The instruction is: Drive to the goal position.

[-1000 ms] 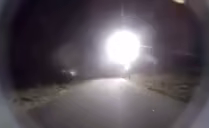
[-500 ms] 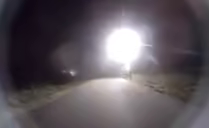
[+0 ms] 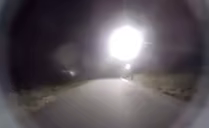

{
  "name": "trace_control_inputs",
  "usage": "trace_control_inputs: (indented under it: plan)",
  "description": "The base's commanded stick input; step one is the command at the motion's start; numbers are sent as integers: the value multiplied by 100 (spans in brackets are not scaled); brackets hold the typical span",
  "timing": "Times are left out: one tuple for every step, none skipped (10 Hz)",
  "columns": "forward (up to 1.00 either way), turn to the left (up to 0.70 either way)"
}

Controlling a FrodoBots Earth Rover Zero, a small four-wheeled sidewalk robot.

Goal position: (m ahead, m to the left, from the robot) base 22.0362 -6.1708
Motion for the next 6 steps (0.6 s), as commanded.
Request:
trace_control_inputs:
  plan:
    - [100, 3]
    - [100, 3]
    - [100, 3]
    - [100, 3]
    - [100, 3]
    - [100, 3]
